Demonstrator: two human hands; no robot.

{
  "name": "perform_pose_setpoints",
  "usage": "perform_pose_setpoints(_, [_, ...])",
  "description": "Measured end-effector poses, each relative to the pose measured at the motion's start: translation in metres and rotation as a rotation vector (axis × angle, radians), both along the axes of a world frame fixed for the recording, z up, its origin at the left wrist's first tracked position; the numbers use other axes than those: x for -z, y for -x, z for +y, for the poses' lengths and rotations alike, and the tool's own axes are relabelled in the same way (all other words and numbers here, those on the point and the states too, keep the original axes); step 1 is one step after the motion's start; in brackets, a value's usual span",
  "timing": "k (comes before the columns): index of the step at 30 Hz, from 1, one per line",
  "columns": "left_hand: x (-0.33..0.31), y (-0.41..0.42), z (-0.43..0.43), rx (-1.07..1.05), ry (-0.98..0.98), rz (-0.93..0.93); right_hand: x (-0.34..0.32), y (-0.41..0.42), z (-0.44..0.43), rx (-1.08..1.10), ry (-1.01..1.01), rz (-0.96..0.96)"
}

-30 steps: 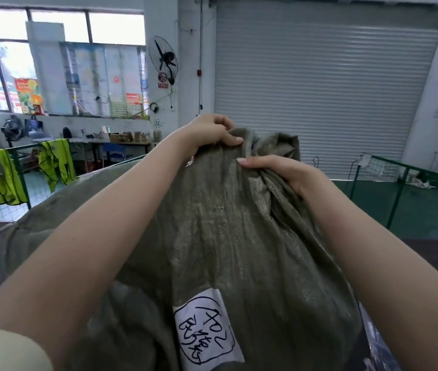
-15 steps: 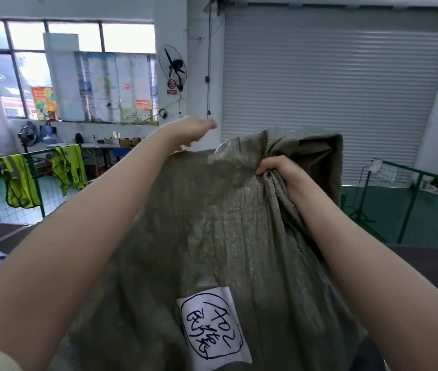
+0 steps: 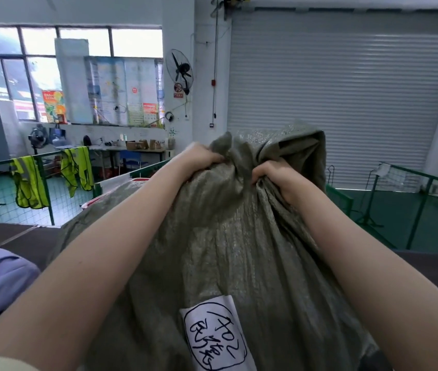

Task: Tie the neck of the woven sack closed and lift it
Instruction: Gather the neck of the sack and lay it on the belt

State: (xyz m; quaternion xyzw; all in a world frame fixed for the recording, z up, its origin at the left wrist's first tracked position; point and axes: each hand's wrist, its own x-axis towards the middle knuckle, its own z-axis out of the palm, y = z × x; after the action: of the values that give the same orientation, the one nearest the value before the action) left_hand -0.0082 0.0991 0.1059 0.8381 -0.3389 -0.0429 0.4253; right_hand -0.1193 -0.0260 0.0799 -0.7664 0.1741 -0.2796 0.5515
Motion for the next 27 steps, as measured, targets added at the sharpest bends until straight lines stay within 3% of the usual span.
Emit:
perform_pose_setpoints(2, [-0.002,-0.004,-0.001,-0.07,0.202,-0.054,0.0,0.002,-0.002,0.031,0.008,0.028])
perform_pose_setpoints(4, [-0.007,-0.002,-0.004,-0.105,0.28,-0.194,0.001,0.005,0.0,-0.015,-0.037,0.07])
perform_pose_setpoints(8, [-0.016,0.02,-0.018,-0.048,0.397,-0.352,0.001,0.009,0.01,-0.342,-0.212,0.178])
perform_pose_setpoints(10, [-0.017,0.035,-0.024,0.142,0.409,-0.276,0.003,0.006,0.015,-0.48,-0.303,0.089])
perform_pose_setpoints(14, [-0.024,0.052,-0.024,0.491,0.374,0.161,0.009,-0.01,0.023,-0.516,-0.317,-0.062])
perform_pose_setpoints(17, [-0.029,0.04,-0.017,0.39,0.389,0.206,0.017,-0.02,0.016,-0.34,-0.282,-0.038])
perform_pose_setpoints(21, [-0.03,0.015,-0.003,-0.028,0.122,-0.261,0.023,-0.021,0.005,-0.233,-0.383,-0.03])
perform_pose_setpoints(23, [-0.026,0.013,0.009,-0.028,-0.156,-0.254,0.024,-0.018,0.004,-0.272,-0.416,-0.042])
perform_pose_setpoints(25, [-0.02,0.016,0.018,0.043,-0.402,-0.098,0.023,-0.016,0.005,-0.341,-0.405,-0.058])
perform_pose_setpoints(27, [-0.014,0.012,0.021,0.046,-0.36,-0.01,0.021,-0.015,0.008,-0.369,-0.361,-0.061])
